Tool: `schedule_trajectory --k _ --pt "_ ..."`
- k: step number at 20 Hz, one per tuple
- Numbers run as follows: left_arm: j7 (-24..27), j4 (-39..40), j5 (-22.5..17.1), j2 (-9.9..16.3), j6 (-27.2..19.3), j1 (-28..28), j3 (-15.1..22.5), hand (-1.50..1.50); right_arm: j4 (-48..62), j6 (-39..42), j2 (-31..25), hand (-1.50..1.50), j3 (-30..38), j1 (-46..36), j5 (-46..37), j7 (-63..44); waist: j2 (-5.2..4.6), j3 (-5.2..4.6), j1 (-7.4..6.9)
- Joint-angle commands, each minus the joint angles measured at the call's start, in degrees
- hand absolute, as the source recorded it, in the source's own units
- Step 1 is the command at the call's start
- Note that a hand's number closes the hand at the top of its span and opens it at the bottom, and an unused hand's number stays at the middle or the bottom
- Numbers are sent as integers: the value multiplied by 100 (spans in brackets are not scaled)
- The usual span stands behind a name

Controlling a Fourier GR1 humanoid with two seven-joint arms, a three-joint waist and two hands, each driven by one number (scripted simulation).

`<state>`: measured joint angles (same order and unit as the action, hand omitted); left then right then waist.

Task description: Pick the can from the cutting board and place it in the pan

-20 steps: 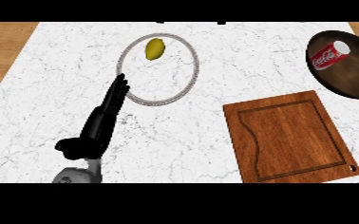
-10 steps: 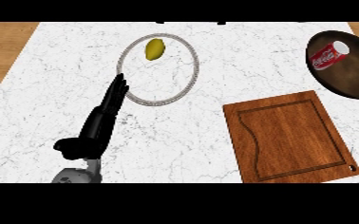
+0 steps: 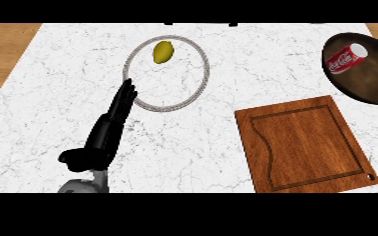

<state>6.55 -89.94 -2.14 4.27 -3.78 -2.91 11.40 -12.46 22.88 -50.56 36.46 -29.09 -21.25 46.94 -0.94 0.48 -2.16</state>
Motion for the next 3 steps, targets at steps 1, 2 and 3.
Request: schedule_trajectory --k 1,2,3 --pt "-162 14 70 17 -24 -139 -9 0 13 261 -42 -150 -45 -36 -21 533 3 -5 8" --pt "255 89 -8 58 101 233 -29 0 11 176 -66 -150 -15 -71 12 519 5 -9 -15" --pt "-43 -106 30 -46 -47 44 9 0 -25 -77 87 -150 -69 60 -46 750 4 -3 -10"
